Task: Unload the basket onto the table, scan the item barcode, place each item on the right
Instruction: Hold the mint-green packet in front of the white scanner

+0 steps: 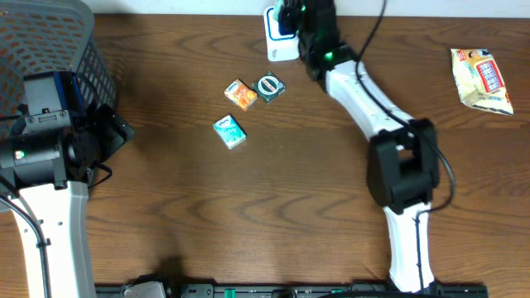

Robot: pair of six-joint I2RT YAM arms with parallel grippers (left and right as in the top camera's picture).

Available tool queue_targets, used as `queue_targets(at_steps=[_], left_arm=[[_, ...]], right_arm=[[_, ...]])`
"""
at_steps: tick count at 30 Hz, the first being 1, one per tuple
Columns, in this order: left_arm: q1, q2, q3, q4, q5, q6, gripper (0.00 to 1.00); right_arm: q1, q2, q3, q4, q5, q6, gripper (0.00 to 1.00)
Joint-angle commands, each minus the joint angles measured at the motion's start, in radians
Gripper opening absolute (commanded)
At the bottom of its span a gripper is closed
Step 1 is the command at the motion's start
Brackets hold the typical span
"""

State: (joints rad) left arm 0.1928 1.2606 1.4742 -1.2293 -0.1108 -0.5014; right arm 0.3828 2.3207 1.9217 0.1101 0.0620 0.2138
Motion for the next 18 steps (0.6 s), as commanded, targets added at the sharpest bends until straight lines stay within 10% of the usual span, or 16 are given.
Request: queue_targets(at_steps=[1,18], left_arm=[[0.003,0.000,0.002,-0.001,-0.003,-0.009,0.98],[0.003,0.000,0.002,-0.001,-0.003,-0.009,0.97]], right_arm=[[0.014,0.057,0.014,0.038,0.036,-0.062,0.01],[-0.021,0.034,0.014,-0.056,0.138,-0.089,0.01]])
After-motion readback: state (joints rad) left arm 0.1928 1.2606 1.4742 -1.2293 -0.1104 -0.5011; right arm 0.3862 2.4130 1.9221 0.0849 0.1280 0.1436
